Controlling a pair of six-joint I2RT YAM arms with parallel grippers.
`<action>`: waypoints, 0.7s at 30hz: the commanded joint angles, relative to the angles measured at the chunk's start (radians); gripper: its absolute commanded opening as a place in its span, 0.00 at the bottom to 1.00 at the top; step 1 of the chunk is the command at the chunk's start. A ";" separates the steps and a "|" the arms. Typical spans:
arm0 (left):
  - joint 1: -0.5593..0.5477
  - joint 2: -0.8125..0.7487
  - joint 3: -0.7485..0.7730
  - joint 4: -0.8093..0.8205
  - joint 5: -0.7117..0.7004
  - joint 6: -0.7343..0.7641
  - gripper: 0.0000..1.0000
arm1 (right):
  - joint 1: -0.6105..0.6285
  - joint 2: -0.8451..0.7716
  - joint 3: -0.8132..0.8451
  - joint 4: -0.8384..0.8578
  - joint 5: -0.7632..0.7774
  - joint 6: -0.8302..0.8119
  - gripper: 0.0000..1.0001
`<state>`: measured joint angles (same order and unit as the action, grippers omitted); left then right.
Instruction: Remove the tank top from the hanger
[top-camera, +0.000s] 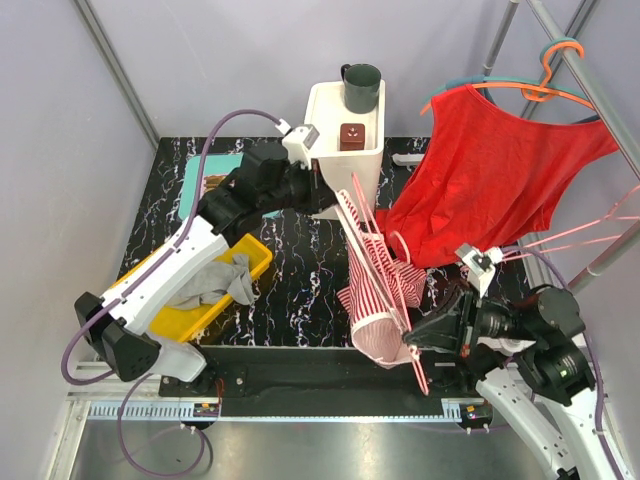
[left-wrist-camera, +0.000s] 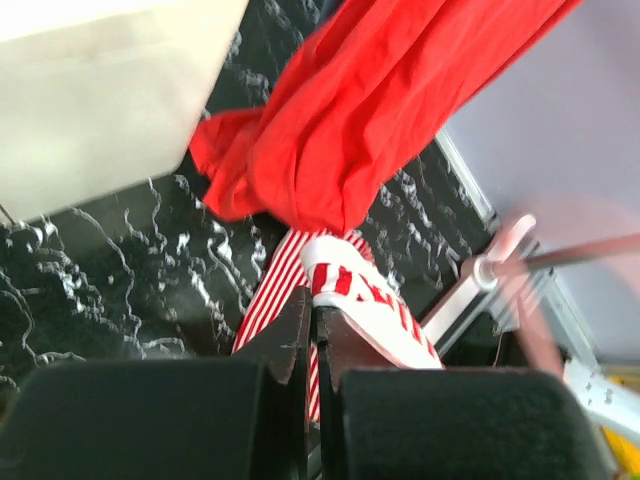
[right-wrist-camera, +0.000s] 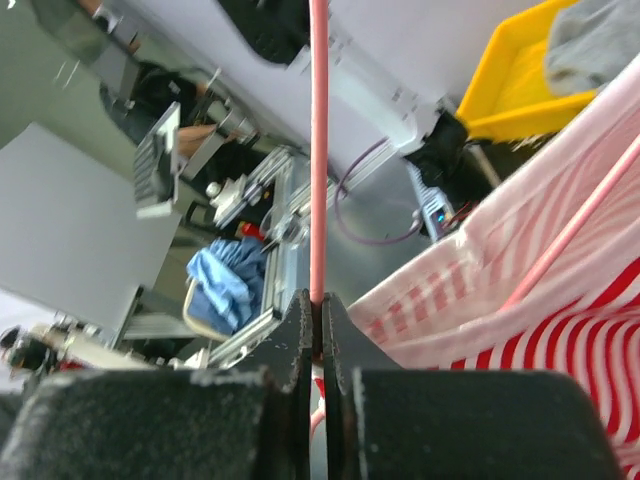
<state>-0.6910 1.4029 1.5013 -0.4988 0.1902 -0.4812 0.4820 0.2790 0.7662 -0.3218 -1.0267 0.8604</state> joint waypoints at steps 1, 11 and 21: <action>0.022 -0.070 -0.113 0.112 0.132 0.012 0.00 | 0.007 0.133 0.093 0.043 0.212 -0.121 0.00; -0.042 -0.245 -0.274 0.217 0.393 -0.036 0.00 | 0.007 0.344 0.232 0.158 0.513 -0.330 0.00; -0.105 -0.301 -0.276 0.240 0.488 -0.062 0.00 | 0.009 0.518 0.278 0.308 0.794 -0.583 0.00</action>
<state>-0.7876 1.1076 1.2167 -0.3309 0.5968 -0.5171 0.4843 0.7292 1.0126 -0.1558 -0.3595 0.4316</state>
